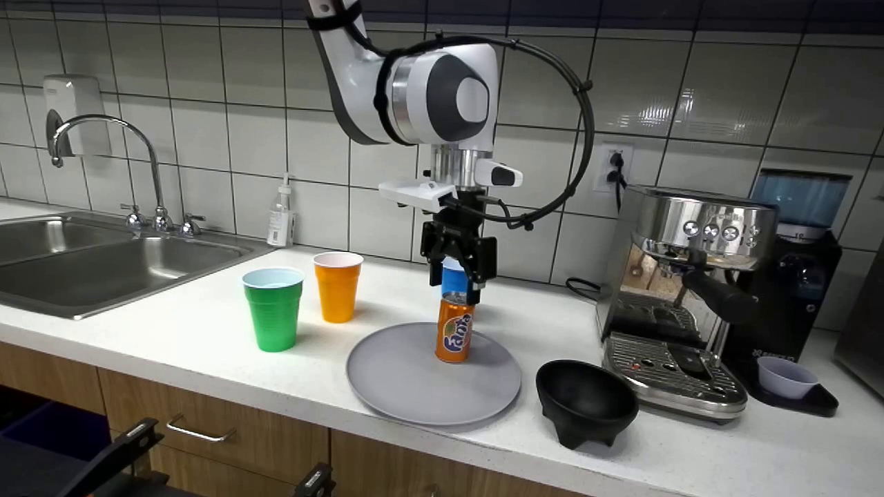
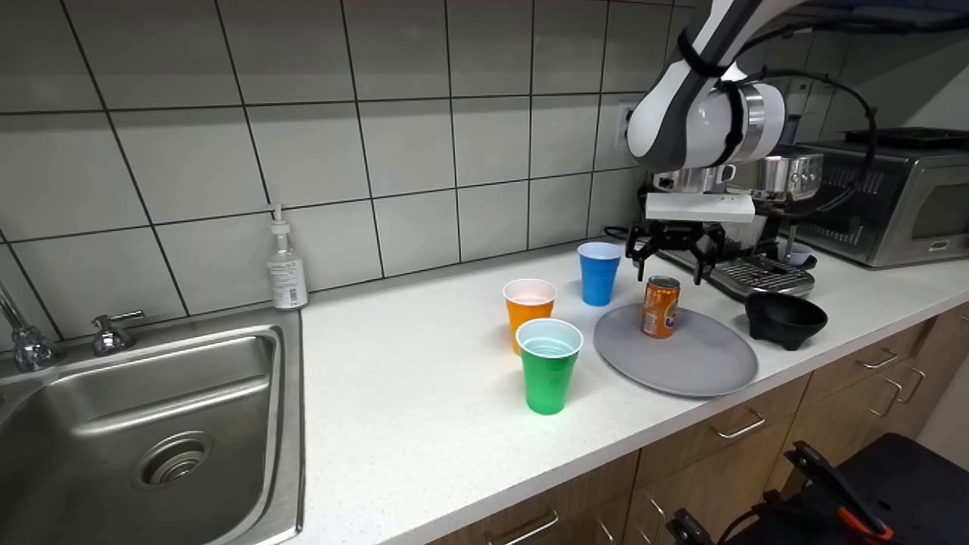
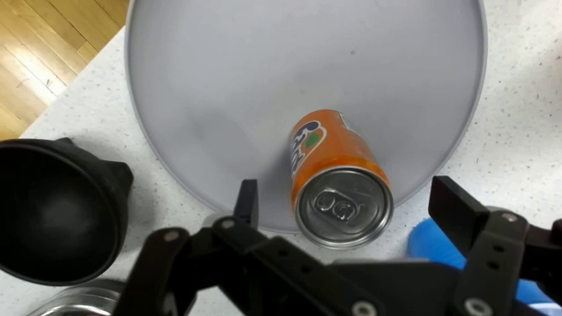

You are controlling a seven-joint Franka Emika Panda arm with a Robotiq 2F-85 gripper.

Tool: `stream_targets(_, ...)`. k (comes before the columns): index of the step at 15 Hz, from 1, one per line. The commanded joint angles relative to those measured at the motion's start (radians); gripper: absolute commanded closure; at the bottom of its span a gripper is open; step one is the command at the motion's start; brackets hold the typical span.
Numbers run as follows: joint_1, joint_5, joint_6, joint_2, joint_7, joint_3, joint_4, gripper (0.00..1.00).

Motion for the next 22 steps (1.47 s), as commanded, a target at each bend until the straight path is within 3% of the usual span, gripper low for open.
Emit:
stream_targets(1, -0.015, 0.012, -0.028, 0.026, -0.038, 0.006, 0.020, 0.00)
stream_targets(15, -0.026, 0.050, -0.042, 0.119, -0.059, 0.016, 0.092, 0.00)
stream_targets(16, -0.026, 0.052, -0.042, 0.121, -0.063, 0.018, 0.095, 0.25)
stream_targets(17, -0.026, 0.052, -0.043, 0.123, -0.065, 0.018, 0.099, 0.26)
stream_targets(20, -0.027, 0.064, -0.054, 0.123, -0.072, 0.021, 0.103, 0.51)
stream_targets(22, -0.026, 0.070, -0.062, 0.117, -0.076, 0.021, 0.100, 0.62)
